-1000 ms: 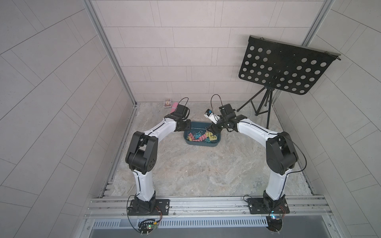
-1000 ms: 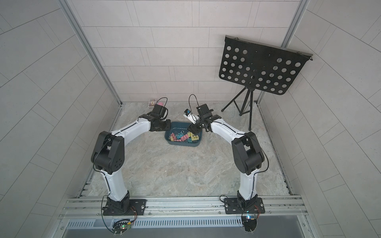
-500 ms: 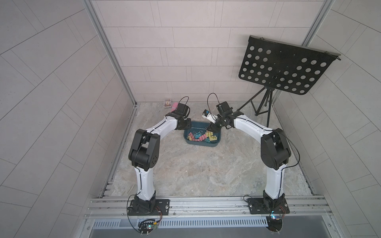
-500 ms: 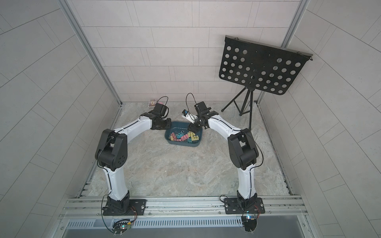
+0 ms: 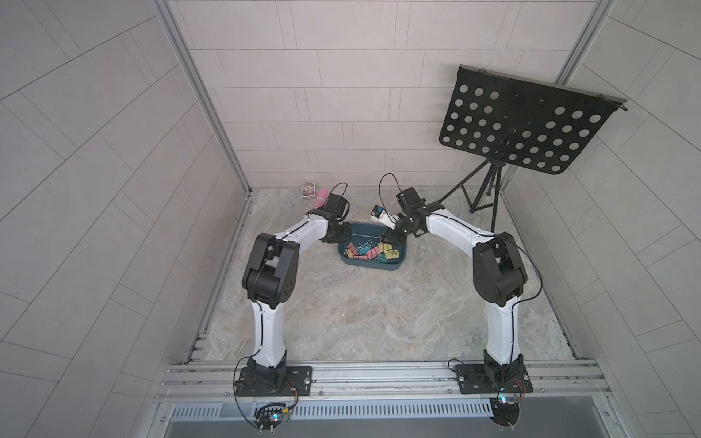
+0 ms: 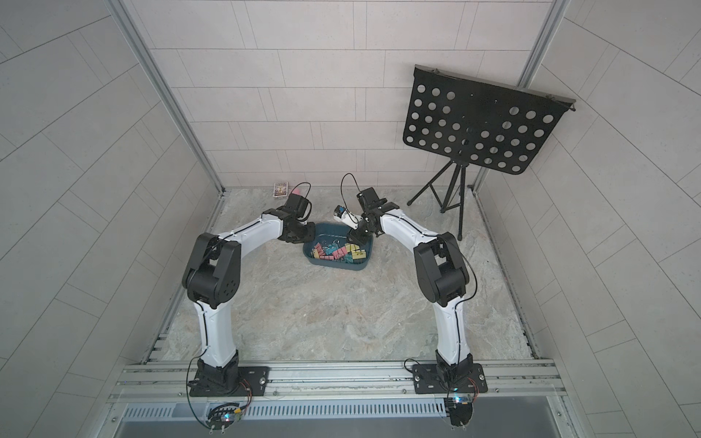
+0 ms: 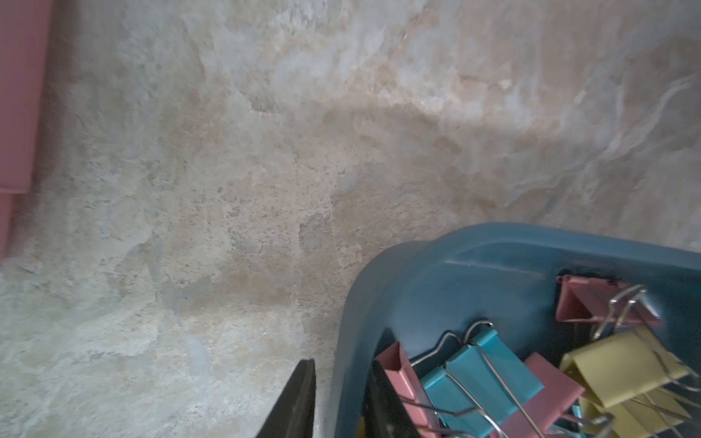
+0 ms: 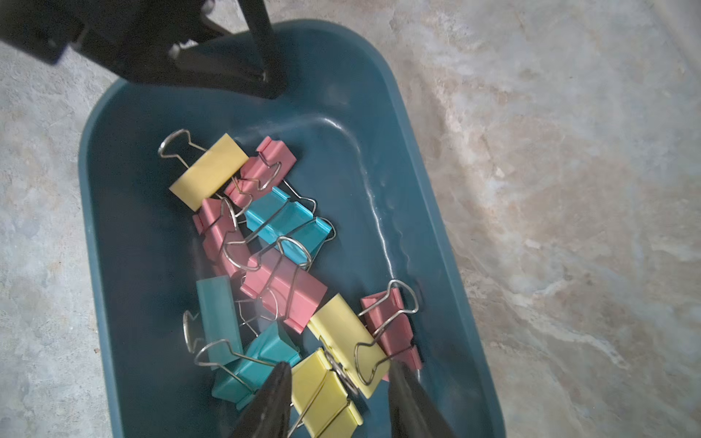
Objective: Take out the binder clips from the storage box
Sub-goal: Pick up the binder clip from the storage box.
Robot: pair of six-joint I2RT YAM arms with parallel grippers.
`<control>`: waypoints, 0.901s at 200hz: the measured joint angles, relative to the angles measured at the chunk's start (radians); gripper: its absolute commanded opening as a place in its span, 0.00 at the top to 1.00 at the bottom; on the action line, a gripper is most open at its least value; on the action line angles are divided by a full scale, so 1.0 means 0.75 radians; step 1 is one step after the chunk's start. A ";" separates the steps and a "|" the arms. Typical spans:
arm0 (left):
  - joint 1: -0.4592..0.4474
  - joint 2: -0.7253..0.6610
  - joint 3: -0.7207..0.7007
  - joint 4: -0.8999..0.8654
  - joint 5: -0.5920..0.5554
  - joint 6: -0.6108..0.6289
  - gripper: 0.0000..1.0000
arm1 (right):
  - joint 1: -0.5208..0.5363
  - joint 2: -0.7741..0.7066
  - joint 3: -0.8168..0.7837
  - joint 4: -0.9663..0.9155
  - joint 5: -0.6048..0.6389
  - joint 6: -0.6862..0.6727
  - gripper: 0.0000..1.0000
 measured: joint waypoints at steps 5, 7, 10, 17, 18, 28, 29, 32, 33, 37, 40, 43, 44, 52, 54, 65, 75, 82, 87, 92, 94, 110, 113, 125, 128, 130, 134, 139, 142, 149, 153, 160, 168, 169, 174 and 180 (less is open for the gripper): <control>0.000 0.009 0.000 -0.005 0.000 0.001 0.69 | 0.000 0.005 0.002 -0.004 -0.001 -0.001 0.59; 0.000 0.011 0.000 -0.006 0.000 0.001 0.69 | 0.000 0.006 0.002 -0.005 -0.002 0.000 0.59; 0.000 0.015 0.000 -0.008 -0.001 0.000 0.69 | 0.000 0.009 0.002 -0.008 -0.003 -0.001 0.60; 0.000 0.022 0.000 -0.012 -0.001 0.000 0.69 | 0.000 0.013 0.002 -0.014 -0.005 -0.002 0.61; 0.000 0.022 0.000 -0.013 -0.002 0.000 0.69 | 0.000 0.013 0.002 -0.015 -0.005 -0.002 0.61; 0.000 0.027 0.000 -0.018 -0.004 0.000 0.70 | 0.000 0.017 0.002 -0.023 -0.008 -0.004 0.63; 0.000 0.027 0.000 -0.018 -0.004 0.000 0.70 | 0.000 0.017 0.002 -0.023 -0.008 -0.004 0.63; 0.000 0.028 0.000 -0.020 -0.005 -0.001 0.70 | -0.001 0.018 0.002 -0.025 -0.010 -0.003 0.63; 0.000 0.028 0.000 -0.020 -0.005 -0.001 0.70 | -0.001 0.018 0.002 -0.026 -0.009 -0.003 0.63; 0.000 0.027 0.000 -0.022 -0.005 -0.001 0.71 | -0.003 0.019 0.004 -0.030 -0.011 -0.004 0.64; 0.000 0.028 0.000 -0.023 -0.005 -0.001 0.71 | -0.003 0.019 0.006 -0.033 -0.012 -0.003 0.64; 0.000 0.027 0.000 -0.023 -0.006 -0.002 0.72 | -0.003 0.021 0.007 -0.035 -0.013 -0.004 0.65; 0.000 0.028 0.000 -0.023 -0.006 -0.002 0.72 | -0.003 0.021 0.007 -0.035 -0.014 -0.004 0.65; 0.000 0.028 0.000 -0.023 -0.008 -0.004 0.72 | -0.004 0.024 0.014 -0.039 -0.015 -0.004 0.66; 0.000 0.027 0.000 -0.023 -0.008 -0.004 0.73 | -0.004 0.025 0.016 -0.041 -0.015 -0.004 0.66; 0.000 0.027 0.000 -0.028 -0.009 -0.004 0.73 | -0.006 0.027 0.022 -0.042 -0.017 -0.005 0.67; 0.000 0.027 0.000 -0.029 -0.009 -0.005 0.74 | -0.006 0.027 0.024 -0.044 -0.021 -0.009 0.69; 0.000 0.027 0.000 -0.029 -0.009 -0.005 0.74 | -0.008 0.028 0.026 -0.045 -0.023 -0.010 0.70; 0.000 0.027 -0.001 -0.029 -0.009 -0.005 0.75 | -0.008 0.029 0.028 -0.047 -0.024 -0.011 0.71; 0.000 0.027 -0.001 -0.029 -0.009 -0.005 0.75 | -0.008 0.030 0.032 -0.050 -0.024 -0.013 0.71; 0.000 0.027 -0.001 -0.029 -0.009 -0.005 0.75 | -0.008 0.032 0.034 -0.052 -0.025 -0.014 0.72; 0.000 0.027 -0.001 -0.028 -0.009 -0.005 0.76 | -0.010 0.044 0.057 -0.067 -0.028 -0.025 0.74; 0.000 0.027 -0.001 -0.028 -0.009 -0.005 0.76 | -0.011 0.048 0.063 -0.070 -0.029 -0.024 0.74; 0.000 0.027 -0.001 -0.028 -0.009 -0.005 0.76 | -0.012 0.060 0.081 -0.079 -0.030 -0.031 0.75; 0.000 0.027 -0.001 -0.028 -0.009 -0.006 0.76 | -0.012 0.064 0.085 -0.082 -0.031 -0.032 0.75; 0.000 0.027 -0.001 -0.029 -0.009 -0.006 0.76 | -0.012 0.066 0.089 -0.085 -0.032 -0.034 0.76; 0.000 0.027 -0.001 -0.029 -0.009 -0.006 0.76 | -0.012 0.072 0.095 -0.090 -0.034 -0.034 0.76; 0.000 0.027 -0.001 -0.028 -0.009 -0.006 0.76 | -0.012 0.078 0.101 -0.095 -0.035 -0.036 0.76; 0.000 0.027 -0.001 -0.029 -0.009 -0.006 0.76 | -0.012 0.081 0.104 -0.097 -0.035 -0.037 0.77; 0.000 0.027 -0.002 -0.029 -0.009 -0.006 0.76 | -0.012 0.091 0.111 -0.104 -0.038 -0.040 0.77; 0.000 0.027 -0.002 -0.028 -0.009 -0.006 0.76 | -0.012 0.096 0.114 -0.107 -0.040 -0.040 0.77; 0.000 0.027 -0.002 -0.028 -0.009 -0.006 0.76 | -0.012 0.105 0.119 -0.113 -0.042 -0.044 0.78; 0.000 0.027 -0.002 -0.029 -0.009 -0.005 0.76 | -0.014 0.115 0.123 -0.121 -0.045 -0.048 0.81; 0.000 0.027 -0.002 -0.029 -0.009 -0.006 0.76 | -0.014 0.116 0.124 -0.123 -0.045 -0.050 0.82; 0.000 0.027 -0.002 -0.029 -0.009 -0.006 0.76 | -0.015 0.120 0.125 -0.127 -0.046 -0.051 0.83; 0.000 0.027 -0.002 -0.029 -0.009 -0.006 0.76 | -0.015 0.125 0.129 -0.134 -0.046 -0.053 0.86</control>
